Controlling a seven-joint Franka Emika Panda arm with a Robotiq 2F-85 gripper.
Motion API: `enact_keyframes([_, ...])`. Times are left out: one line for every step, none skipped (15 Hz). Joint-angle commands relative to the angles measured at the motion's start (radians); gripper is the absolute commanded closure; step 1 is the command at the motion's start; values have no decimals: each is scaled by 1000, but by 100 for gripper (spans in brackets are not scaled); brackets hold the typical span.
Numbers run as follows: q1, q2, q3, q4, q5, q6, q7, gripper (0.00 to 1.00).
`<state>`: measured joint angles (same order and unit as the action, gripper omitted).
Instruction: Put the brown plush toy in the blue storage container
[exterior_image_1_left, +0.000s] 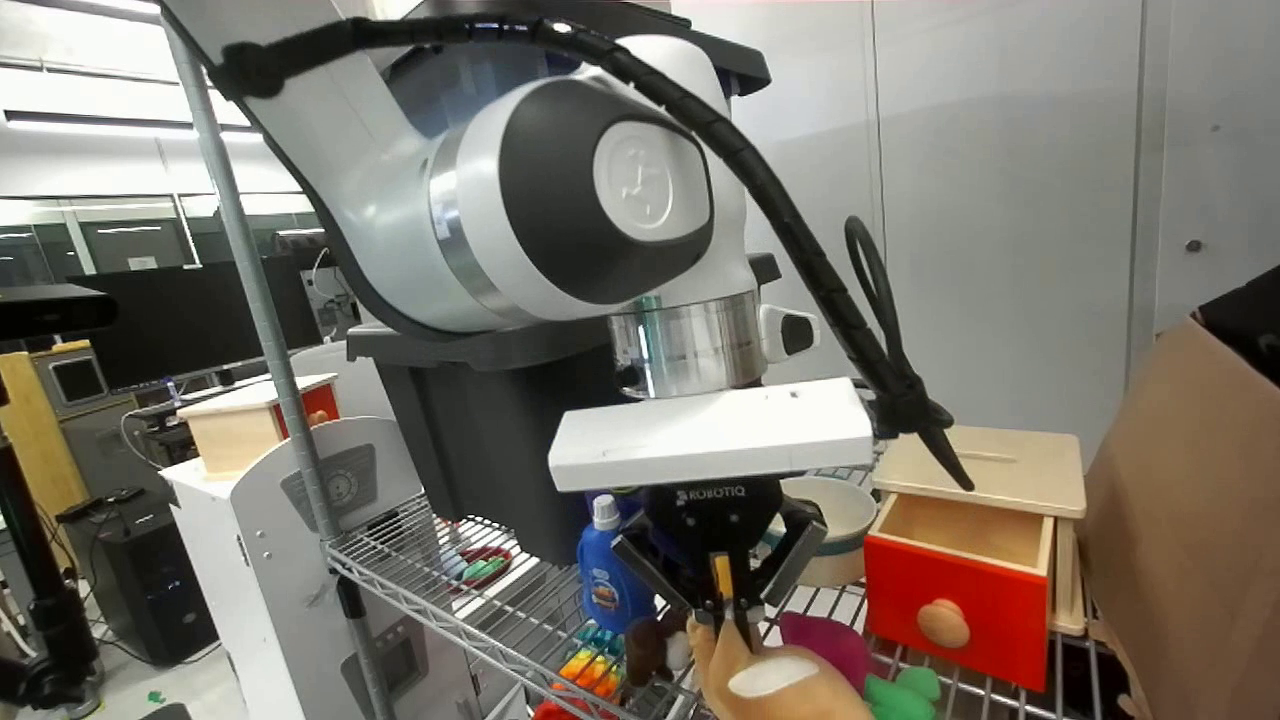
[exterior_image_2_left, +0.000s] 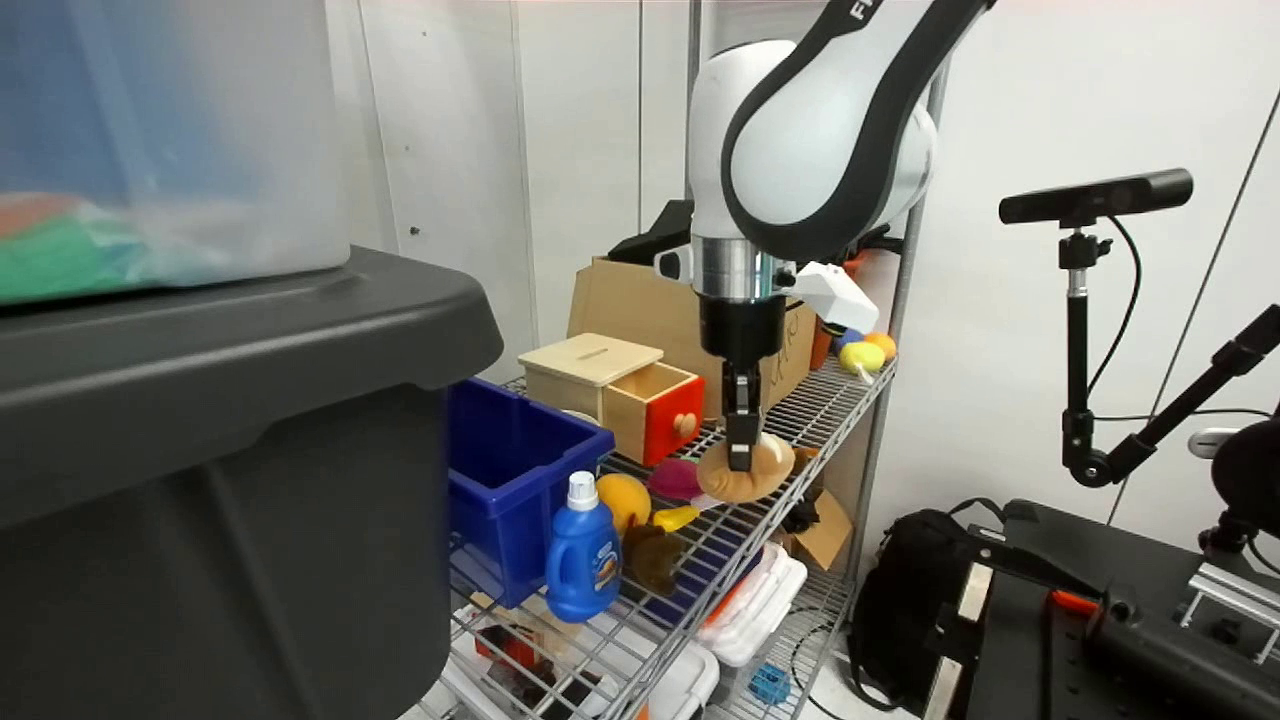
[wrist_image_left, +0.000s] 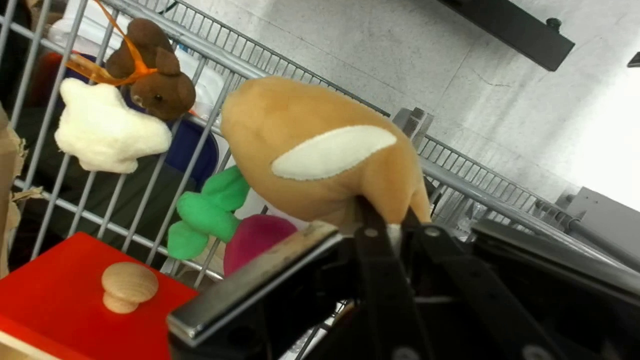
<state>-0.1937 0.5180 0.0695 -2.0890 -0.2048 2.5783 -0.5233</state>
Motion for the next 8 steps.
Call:
enact_keyframes([24,-74,-29,-48,-1,-24,38,98])
enact_keyframes([29,-81,-36,-52,-6,-27,48,98])
enact_keyframes([33,-87,-42,-56,-9,-28,55,98])
enact_keyframes([34,-92,-46,-61,-8,-27,60,98])
enact_keyframes([39,-94,-55,-61,-11,-32,71,98])
enact_keyframes([47,-94,-64,-58,-16,-43,87,98])
enact_keyframes([51,-94,-69,-56,-18,-48,95,98])
enact_keyframes([56,-93,-75,-52,-19,-57,107,98])
